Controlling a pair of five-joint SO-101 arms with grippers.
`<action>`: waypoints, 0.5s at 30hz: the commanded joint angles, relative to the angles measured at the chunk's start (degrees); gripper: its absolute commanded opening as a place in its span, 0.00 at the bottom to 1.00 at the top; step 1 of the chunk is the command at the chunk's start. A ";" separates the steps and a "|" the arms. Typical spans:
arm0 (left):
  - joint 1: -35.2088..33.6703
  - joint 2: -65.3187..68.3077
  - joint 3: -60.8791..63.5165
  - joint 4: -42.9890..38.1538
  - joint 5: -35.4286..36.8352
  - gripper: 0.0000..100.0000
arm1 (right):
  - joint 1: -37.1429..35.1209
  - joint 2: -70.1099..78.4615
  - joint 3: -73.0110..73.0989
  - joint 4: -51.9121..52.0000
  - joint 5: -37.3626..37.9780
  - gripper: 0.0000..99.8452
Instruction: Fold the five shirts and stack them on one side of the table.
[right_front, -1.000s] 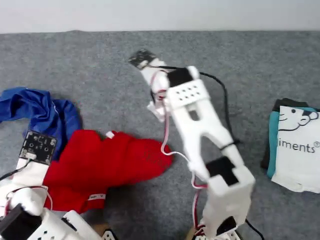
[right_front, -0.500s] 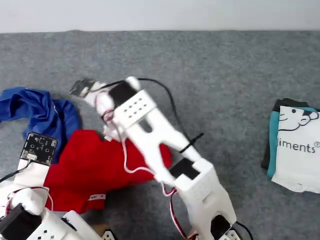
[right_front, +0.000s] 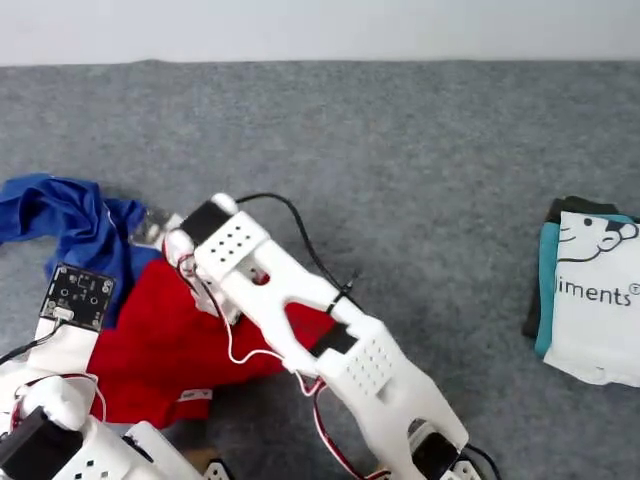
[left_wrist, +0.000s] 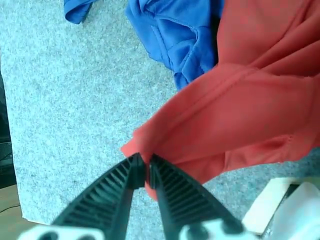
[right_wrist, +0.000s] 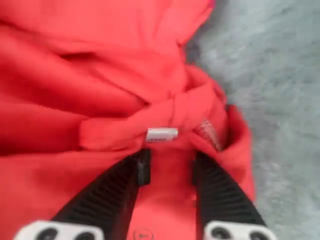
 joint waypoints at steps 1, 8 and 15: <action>-0.44 -0.26 -0.31 1.05 -0.18 0.00 | 0.57 -1.10 -7.30 2.24 -0.18 0.00; -0.26 0.00 -4.18 0.97 2.37 0.00 | 8.48 -7.96 -14.33 2.33 1.58 0.01; -0.09 0.35 -9.36 -7.82 11.34 0.00 | 17.98 -19.65 -14.68 2.24 8.97 0.01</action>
